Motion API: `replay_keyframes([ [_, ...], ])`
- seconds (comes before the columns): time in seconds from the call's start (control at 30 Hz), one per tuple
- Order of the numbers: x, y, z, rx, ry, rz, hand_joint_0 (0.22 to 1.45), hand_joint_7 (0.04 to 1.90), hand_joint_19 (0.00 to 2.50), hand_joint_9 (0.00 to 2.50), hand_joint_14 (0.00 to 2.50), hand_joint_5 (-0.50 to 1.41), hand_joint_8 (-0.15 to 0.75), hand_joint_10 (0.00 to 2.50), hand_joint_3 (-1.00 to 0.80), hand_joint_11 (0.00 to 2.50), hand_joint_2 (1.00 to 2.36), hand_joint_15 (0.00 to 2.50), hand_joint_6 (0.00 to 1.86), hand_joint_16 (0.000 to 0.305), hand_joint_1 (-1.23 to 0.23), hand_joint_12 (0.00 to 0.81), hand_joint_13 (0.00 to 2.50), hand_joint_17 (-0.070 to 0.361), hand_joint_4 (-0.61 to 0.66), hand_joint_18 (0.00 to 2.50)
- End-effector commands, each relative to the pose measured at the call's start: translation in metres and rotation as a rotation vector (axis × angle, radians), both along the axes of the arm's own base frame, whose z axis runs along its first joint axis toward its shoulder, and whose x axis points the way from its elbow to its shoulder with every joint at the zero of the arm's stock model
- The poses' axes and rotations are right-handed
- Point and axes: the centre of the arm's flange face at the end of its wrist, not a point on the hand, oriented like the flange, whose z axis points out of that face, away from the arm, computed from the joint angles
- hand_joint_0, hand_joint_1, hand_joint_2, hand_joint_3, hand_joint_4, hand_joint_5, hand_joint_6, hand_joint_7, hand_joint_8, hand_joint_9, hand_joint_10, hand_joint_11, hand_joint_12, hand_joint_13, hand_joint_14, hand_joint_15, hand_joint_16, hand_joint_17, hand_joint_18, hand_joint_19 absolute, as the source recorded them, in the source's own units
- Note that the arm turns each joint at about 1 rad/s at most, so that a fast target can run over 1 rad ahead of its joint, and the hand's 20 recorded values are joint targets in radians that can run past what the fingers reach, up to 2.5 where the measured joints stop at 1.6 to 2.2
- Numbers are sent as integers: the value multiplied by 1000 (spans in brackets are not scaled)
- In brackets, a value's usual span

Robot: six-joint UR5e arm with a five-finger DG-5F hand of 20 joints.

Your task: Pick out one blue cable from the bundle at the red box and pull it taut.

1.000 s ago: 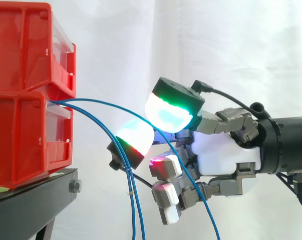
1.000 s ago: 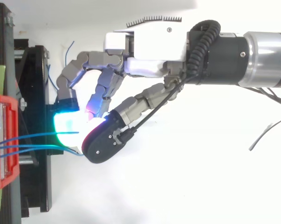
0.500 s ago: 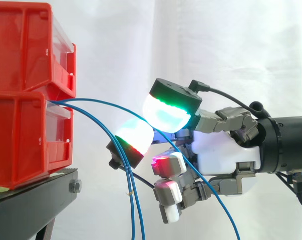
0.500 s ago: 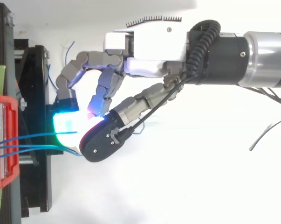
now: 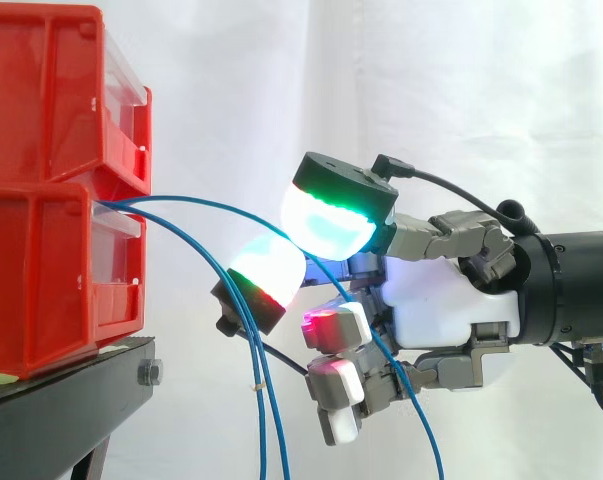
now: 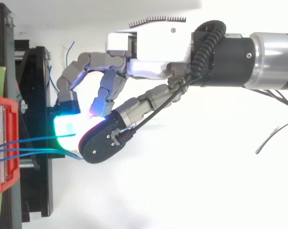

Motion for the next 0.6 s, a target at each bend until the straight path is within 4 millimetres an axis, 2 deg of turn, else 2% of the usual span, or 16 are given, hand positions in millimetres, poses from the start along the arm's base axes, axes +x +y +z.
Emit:
replay_keyframes([
  [0.0, 0, 1, 0, 0, 0, 1, 578, 927, 715, 1230, 26, -163, 254, 25, -252, 905, 1017, 774, 961, 54, -555, 347, 1080, 121, -18, 769],
  [0.37, 0, 1, 1, 0, -2, 1, 592, 929, 643, 1398, 25, -143, 313, 24, -194, 942, 1018, 744, 957, 57, -595, 379, 1218, 127, 3, 869],
  [0.57, 0, 1, 1, 0, -2, 1, 589, 955, 651, 1447, 24, -140, 317, 25, -206, 948, 1018, 758, 953, 57, -598, 386, 1259, 129, 20, 888],
])
